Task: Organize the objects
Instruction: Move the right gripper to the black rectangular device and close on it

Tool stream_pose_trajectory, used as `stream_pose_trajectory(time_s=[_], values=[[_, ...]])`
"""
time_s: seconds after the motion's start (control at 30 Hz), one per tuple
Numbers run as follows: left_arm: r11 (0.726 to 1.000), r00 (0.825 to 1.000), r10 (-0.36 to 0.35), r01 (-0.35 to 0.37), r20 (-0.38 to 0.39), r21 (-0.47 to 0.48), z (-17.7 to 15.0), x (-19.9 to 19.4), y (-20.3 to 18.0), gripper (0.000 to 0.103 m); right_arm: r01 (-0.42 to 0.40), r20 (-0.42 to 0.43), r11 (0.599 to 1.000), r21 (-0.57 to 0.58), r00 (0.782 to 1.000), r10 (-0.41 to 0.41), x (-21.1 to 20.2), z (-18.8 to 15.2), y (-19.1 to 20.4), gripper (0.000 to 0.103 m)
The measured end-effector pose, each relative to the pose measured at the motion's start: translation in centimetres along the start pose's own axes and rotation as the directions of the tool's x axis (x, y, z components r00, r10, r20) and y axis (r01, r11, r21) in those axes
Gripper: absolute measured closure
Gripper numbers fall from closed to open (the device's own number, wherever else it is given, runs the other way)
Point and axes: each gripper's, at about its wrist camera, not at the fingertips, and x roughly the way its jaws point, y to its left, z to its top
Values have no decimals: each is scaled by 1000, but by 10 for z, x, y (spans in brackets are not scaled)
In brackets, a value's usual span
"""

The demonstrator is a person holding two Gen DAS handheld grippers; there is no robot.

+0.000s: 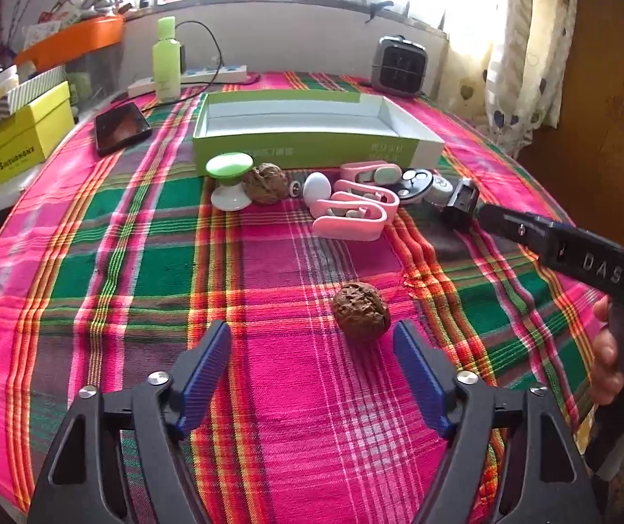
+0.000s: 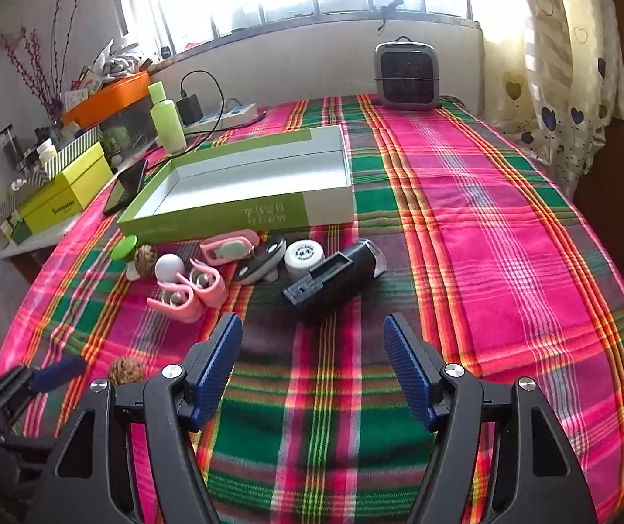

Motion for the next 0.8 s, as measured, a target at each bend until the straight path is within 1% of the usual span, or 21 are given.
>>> stream_pose_trajectory(time_s=[0.07,0.17,0.2,0.3,0.37,0.4,0.47,0.53,0.7,0.8], values=[[1000,1000,13,-13,2,15,2,2,-3,32,8,1,1000,17,1000,-8,4,4,-2,35],[1000,1000,8,-8,0,28,2,3,-7,35,0,-6,999,36,1000,0,10,9,-2,36],[999,1000,8,-8,0,32,2,3,-7,36,1,-9,999,37,1000,-1,12,10,-1,39],[1000,1000,0,0,2,29,3,5,-7,39,17,-12,999,40,1000,-17,19,15,1,41],[1000,1000,8,-8,3,24,5,6,-5,45,35,-22,998,42,999,-35,23,17,1,43],[1000,1000,12,-12,3,25,6,7,-5,46,43,-30,998,44,999,-42,26,18,1,46],[1000,1000,14,-14,5,25,7,8,-5,47,47,-38,998,50,998,-45,29,19,0,47],[1000,1000,15,-16,6,27,8,8,-5,47,67,-39,997,44,997,-66,31,20,0,49],[999,1000,16,-16,6,28,9,9,-5,47,95,-51,995,42,994,-93,35,20,-4,65],[1000,1000,11,-11,5,24,10,10,-5,47,93,-51,995,27,994,-91,31,18,-5,70]])
